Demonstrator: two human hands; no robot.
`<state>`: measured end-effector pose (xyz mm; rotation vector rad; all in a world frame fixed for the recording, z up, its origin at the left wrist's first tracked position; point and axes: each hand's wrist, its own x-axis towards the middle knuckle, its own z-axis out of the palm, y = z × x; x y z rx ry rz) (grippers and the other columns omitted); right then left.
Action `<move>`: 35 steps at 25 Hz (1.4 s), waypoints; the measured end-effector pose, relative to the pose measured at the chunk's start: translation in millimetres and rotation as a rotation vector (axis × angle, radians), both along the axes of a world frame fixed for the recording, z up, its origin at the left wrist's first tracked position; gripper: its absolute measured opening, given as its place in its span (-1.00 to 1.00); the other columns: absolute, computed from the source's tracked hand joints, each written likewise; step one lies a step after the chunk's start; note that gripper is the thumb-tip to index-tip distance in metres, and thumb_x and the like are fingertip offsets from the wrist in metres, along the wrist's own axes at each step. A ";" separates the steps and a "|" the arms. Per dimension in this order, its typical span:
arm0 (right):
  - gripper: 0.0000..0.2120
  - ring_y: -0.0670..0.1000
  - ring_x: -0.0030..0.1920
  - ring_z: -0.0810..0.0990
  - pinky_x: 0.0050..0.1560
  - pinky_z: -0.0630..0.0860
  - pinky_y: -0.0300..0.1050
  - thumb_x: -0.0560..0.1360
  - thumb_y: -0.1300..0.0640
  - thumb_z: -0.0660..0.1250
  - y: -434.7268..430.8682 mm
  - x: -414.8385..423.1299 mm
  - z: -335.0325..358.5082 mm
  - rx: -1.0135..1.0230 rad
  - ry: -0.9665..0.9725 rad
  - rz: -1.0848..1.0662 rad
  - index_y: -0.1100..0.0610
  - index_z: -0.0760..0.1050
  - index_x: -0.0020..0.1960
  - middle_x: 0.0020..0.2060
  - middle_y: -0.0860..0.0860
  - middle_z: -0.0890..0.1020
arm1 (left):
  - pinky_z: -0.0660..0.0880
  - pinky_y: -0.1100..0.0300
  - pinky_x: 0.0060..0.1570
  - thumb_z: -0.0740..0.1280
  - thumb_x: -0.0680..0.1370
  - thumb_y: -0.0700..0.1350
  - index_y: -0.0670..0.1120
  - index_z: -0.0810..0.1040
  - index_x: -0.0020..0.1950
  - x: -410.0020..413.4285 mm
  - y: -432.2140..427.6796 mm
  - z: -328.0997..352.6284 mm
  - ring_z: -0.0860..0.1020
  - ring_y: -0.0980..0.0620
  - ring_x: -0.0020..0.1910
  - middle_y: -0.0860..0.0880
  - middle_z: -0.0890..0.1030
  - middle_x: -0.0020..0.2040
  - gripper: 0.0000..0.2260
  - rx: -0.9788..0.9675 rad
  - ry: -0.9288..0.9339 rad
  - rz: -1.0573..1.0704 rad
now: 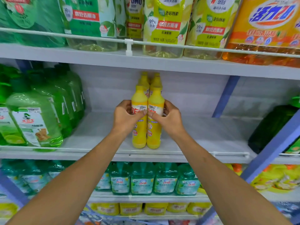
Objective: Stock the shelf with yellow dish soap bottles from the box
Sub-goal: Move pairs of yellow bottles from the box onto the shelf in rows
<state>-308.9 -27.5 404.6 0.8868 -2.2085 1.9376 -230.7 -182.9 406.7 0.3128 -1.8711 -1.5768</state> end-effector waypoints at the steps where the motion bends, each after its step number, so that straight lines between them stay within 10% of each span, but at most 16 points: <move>1: -0.45 -0.07 0.06 0.70 0.08 0.64 -0.11 0.36 0.04 0.63 0.9 -3.1 -1.5 0.007 -0.004 0.006 0.08 0.54 0.28 0.08 -0.07 0.71 | 0.65 0.18 -0.06 0.63 0.35 -0.14 -0.13 0.59 0.11 -1.9 0.8 -1.2 0.69 0.14 -0.12 0.01 0.71 -0.05 -0.60 -0.016 0.007 0.002; 6: -0.39 0.00 0.17 0.67 0.17 0.64 0.04 0.39 0.03 0.61 10.5 -8.6 -10.9 0.032 -0.031 0.053 0.05 0.47 0.37 0.18 -0.05 0.68 | 0.58 0.38 -0.11 0.64 0.34 -0.08 -0.04 0.53 0.17 1.0 3.7 -10.3 0.65 0.27 -0.08 0.13 0.67 -0.01 -0.52 -0.076 0.030 -0.029; 13: -0.42 -0.08 0.15 0.68 0.13 0.62 -0.15 0.41 0.16 0.59 11.9 5.0 -27.2 -0.049 -0.093 0.029 0.14 0.46 0.36 0.18 0.00 0.68 | 0.57 0.05 0.24 0.59 0.40 -0.22 -0.10 0.59 0.28 17.4 -23.3 -33.8 0.67 0.07 0.11 0.01 0.71 0.13 -0.53 -0.083 -0.148 -0.339; 21: -0.53 -0.06 0.21 0.65 0.16 0.61 -0.14 0.54 0.15 0.46 12.7 1.5 -28.8 -0.023 -0.122 0.125 0.12 0.42 0.40 0.24 -0.01 0.65 | 0.61 0.16 -0.04 0.65 0.30 0.02 -0.01 0.55 0.19 2.4 -0.7 -46.5 0.64 0.15 0.00 0.10 0.68 0.03 -0.47 -0.204 -0.116 0.010; 27: -0.45 -0.11 0.15 0.66 0.20 0.62 -0.03 0.41 0.10 0.59 15.0 8.8 -68.1 0.032 -0.137 -0.009 -0.02 0.46 0.32 0.18 -0.07 0.67 | 0.61 0.10 0.12 0.61 0.38 -0.13 -0.02 0.59 0.21 9.6 -17.5 -64.5 0.66 0.15 0.04 0.09 0.70 0.06 -0.56 -0.162 -0.214 -0.232; 35: -0.41 -0.11 0.14 0.66 0.16 0.61 -0.16 0.39 -0.01 0.60 12.6 -6.5 -77.3 0.207 -0.119 -0.006 0.02 0.44 0.33 0.18 -0.08 0.66 | 0.63 0.08 0.05 0.66 0.29 -0.01 -0.03 0.61 0.17 -10.5 -19.6 -81.8 0.66 0.13 -0.03 0.08 0.71 -0.01 -0.50 -0.221 -0.256 -0.056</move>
